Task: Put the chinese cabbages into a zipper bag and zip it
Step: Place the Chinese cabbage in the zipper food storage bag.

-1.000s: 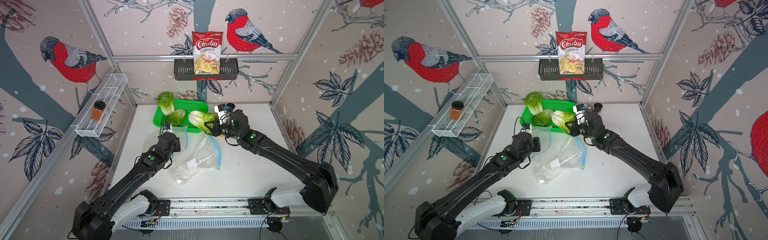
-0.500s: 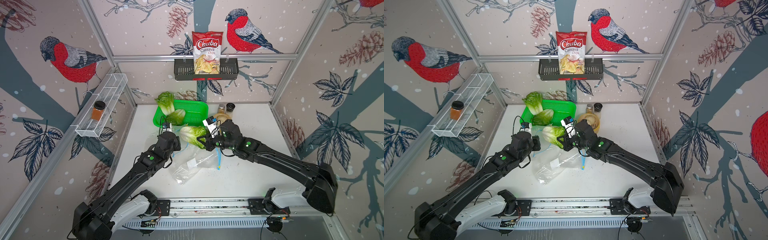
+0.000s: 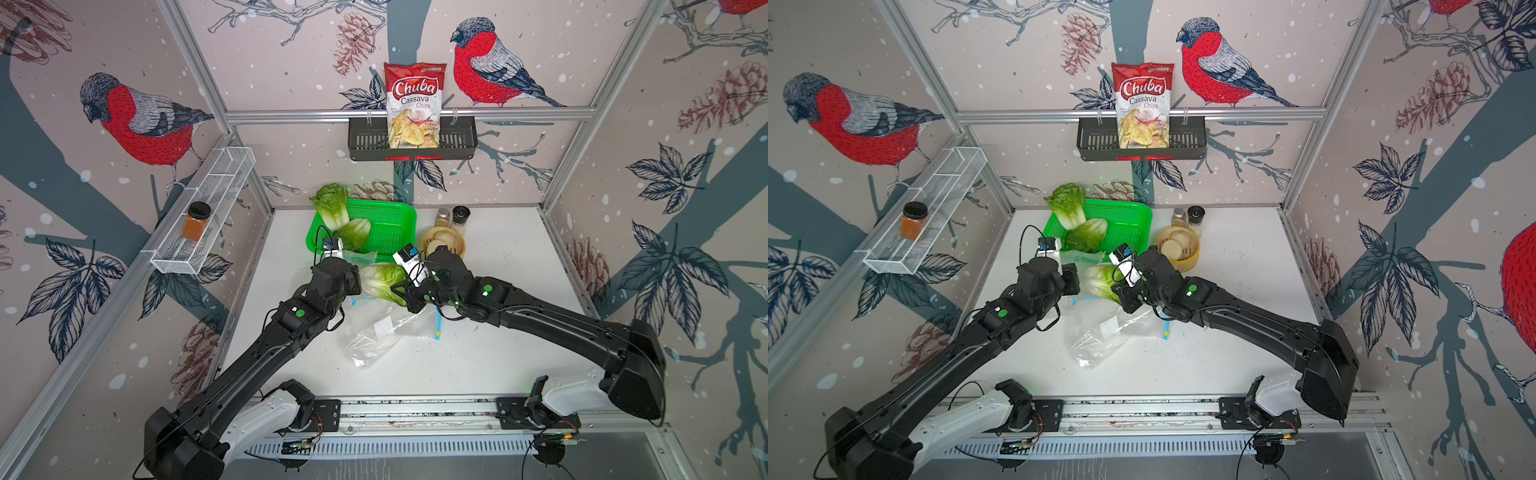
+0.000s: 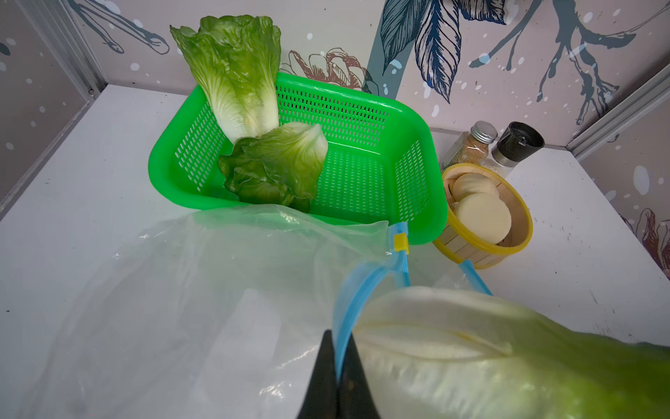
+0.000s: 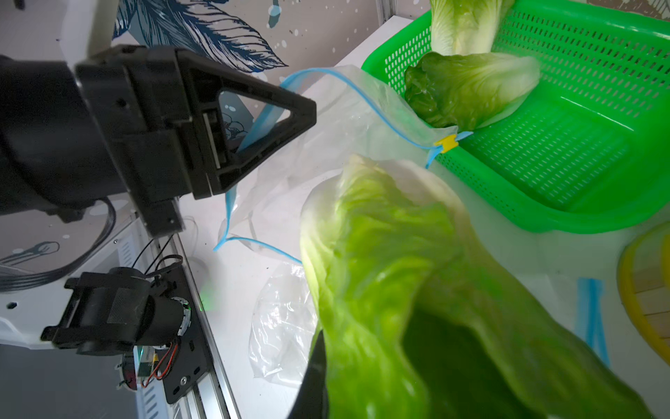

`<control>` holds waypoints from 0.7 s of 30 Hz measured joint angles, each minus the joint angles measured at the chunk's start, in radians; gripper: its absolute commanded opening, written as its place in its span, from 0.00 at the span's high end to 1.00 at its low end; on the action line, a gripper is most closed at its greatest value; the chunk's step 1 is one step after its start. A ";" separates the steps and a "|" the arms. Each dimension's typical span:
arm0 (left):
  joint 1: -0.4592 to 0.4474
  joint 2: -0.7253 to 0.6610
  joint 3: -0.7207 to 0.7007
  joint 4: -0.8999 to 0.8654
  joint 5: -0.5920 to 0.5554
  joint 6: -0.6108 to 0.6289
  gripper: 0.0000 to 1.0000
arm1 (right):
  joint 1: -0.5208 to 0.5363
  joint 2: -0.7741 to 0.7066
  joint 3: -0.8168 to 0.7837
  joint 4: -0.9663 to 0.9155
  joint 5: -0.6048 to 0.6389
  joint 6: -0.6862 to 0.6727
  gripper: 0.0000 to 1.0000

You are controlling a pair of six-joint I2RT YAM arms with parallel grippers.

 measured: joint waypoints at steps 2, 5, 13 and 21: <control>0.000 -0.008 -0.003 0.002 0.012 0.006 0.96 | 0.021 0.009 0.023 -0.022 0.003 -0.021 0.99; 0.000 -0.023 -0.013 0.002 0.030 0.016 0.97 | 0.042 0.018 0.047 -0.021 0.005 -0.052 0.99; 0.000 -0.066 -0.024 0.003 0.090 0.045 0.97 | 0.045 0.075 0.050 0.026 -0.010 -0.108 0.99; 0.000 -0.081 -0.025 0.013 0.103 0.045 0.98 | 0.043 0.118 0.092 0.067 -0.071 -0.129 0.97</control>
